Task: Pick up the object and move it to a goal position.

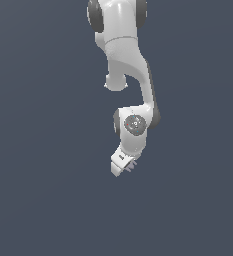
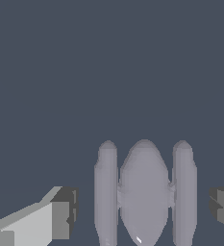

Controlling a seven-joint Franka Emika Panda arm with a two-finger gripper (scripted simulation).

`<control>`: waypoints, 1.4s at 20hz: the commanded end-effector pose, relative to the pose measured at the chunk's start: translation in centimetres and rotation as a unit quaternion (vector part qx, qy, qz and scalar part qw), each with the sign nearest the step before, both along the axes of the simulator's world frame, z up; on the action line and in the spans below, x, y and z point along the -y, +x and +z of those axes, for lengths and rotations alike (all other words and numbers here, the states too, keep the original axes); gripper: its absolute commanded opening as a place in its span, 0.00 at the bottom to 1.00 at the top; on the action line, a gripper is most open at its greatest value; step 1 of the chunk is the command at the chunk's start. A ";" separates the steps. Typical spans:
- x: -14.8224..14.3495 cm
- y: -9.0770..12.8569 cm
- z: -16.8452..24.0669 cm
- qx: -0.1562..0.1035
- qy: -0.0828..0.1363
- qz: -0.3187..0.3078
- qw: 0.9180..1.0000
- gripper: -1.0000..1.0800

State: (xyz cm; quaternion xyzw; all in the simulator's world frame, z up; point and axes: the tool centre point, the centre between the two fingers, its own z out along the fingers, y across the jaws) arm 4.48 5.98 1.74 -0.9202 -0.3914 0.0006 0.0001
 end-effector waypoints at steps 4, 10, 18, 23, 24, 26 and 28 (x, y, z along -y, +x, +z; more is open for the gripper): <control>0.0 0.1 -1.1 0.001 0.000 0.000 1.000 0.96; 0.0 0.2 -1.1 0.001 0.000 0.000 1.000 0.00; 0.0 0.1 -0.7 0.000 0.000 0.001 1.000 0.00; 0.4 -0.4 0.0 0.000 0.000 0.001 1.000 0.00; 0.5 -0.5 0.3 0.000 0.000 0.001 1.000 0.00; 0.8 -0.9 0.9 0.000 0.000 0.001 1.000 0.00; 1.2 -1.3 1.7 0.000 -0.001 0.001 1.000 0.00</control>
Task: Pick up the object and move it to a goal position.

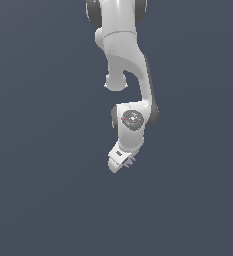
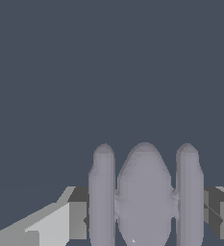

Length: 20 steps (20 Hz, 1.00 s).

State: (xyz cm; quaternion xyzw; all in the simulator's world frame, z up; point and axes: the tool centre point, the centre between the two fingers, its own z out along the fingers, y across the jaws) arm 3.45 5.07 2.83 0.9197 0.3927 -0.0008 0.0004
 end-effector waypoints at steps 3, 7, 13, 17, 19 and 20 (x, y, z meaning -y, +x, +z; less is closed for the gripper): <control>1.0 -1.1 2.0 0.000 0.000 0.000 1.000 0.00; 2.2 -2.6 4.5 0.000 0.000 0.000 1.000 0.00; 4.3 -5.2 9.0 0.000 0.000 0.000 1.000 0.00; 5.7 -6.9 12.0 0.000 0.000 0.000 1.000 0.00; 6.5 -7.8 13.6 0.000 0.000 0.000 1.000 0.00; 6.9 -8.2 14.4 0.000 0.000 -0.001 1.000 0.00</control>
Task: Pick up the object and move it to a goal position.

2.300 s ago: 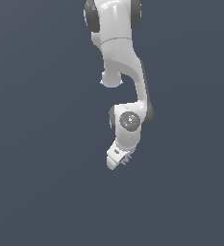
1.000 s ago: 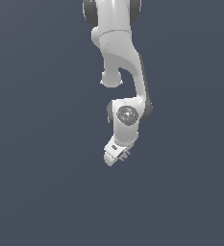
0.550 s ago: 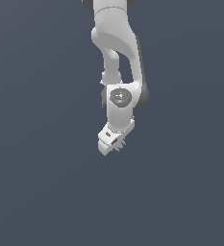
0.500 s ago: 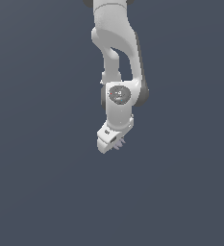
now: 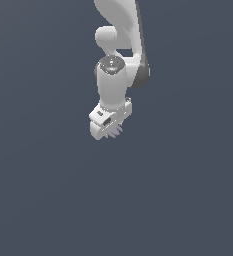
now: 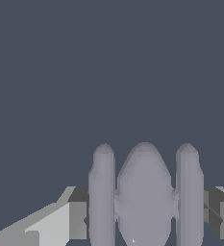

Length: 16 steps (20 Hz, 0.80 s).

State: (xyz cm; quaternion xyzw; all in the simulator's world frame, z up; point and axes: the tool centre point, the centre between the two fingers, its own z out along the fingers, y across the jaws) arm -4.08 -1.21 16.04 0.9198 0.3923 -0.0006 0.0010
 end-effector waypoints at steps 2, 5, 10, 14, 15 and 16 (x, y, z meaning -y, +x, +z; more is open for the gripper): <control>1.3 -1.6 2.8 0.000 0.000 0.000 1.000 0.00; 2.5 -2.9 5.3 0.000 0.001 0.000 1.000 0.00; 4.3 -5.0 9.2 0.000 0.002 0.000 1.000 0.00; 5.5 -6.4 11.9 0.000 0.002 0.000 1.000 0.00; 5.8 -6.6 12.4 0.000 0.002 0.000 1.000 0.00; 6.0 -6.9 13.0 0.000 0.002 0.000 1.000 0.00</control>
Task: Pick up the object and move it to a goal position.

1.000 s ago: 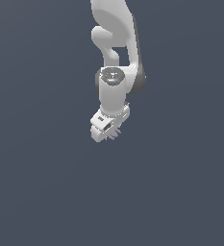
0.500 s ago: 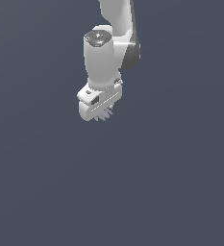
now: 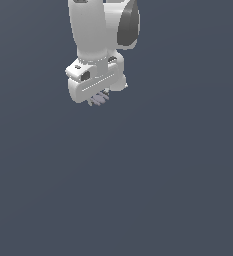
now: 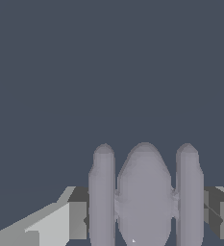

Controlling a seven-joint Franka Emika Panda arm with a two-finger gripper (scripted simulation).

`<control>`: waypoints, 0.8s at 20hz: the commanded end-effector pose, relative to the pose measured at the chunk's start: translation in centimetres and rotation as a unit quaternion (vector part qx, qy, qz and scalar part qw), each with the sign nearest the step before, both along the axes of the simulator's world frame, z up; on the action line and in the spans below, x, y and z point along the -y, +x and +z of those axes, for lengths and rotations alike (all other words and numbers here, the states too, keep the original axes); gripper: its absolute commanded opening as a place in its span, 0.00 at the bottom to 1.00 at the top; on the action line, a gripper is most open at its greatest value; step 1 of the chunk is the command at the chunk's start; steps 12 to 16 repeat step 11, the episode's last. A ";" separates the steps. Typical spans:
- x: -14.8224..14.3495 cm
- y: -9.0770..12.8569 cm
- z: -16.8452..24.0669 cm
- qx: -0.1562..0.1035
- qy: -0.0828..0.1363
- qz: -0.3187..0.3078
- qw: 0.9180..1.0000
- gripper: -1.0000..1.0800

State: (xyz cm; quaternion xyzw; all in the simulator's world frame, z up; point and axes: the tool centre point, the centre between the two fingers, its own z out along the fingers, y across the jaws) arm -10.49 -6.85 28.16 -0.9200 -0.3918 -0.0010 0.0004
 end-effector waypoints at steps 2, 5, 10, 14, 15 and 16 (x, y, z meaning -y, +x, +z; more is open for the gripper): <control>0.8 -0.9 1.8 0.000 0.000 0.000 1.000 0.00; 1.4 -1.4 2.9 -0.001 0.000 0.000 1.000 0.00; 1.8 -1.7 3.6 -0.001 0.000 0.000 1.000 0.00; 1.8 -1.7 3.6 -0.001 0.000 0.000 1.000 0.00; 1.8 -1.7 3.6 -0.001 0.000 0.000 1.000 0.00; 1.8 -1.7 3.6 -0.001 0.000 0.000 1.000 0.00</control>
